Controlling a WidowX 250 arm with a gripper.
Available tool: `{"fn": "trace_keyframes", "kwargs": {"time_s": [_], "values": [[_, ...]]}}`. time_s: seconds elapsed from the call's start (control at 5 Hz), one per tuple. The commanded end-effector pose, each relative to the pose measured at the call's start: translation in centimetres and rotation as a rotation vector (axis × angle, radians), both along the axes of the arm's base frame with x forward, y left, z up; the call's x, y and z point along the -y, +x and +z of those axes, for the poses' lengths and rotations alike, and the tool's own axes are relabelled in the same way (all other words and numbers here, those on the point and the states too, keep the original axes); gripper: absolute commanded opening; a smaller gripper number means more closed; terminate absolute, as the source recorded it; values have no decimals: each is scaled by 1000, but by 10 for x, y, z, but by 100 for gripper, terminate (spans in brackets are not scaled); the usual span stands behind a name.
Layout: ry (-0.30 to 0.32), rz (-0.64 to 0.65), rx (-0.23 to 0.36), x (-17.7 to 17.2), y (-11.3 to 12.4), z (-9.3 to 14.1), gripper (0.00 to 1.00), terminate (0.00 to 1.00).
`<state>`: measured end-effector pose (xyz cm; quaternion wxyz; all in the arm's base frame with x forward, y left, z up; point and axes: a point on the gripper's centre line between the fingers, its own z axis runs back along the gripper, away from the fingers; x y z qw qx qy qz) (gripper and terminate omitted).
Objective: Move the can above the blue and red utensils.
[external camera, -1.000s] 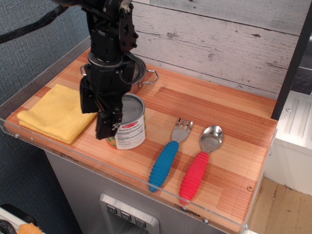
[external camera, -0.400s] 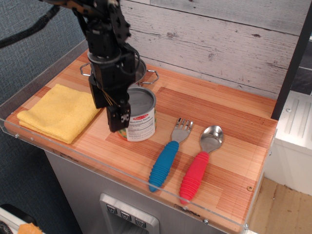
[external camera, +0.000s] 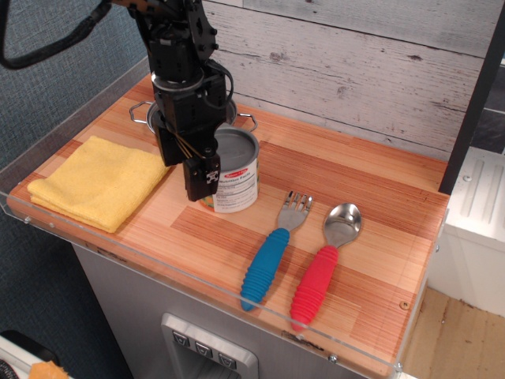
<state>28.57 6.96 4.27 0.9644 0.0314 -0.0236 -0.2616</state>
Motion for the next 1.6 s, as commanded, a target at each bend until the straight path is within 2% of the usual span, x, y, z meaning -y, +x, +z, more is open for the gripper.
{"fn": "trace_keyframes", "kwargs": {"time_s": [0.0,0.2,1.2,1.4], "values": [[-7,-20,49,-1,23,12,100,0],[3,-11,53,2,28,11,100,0],[-29,-47,51,35,68,8,100,0],[-4,-43,60,44,79,5,100,0]]}}
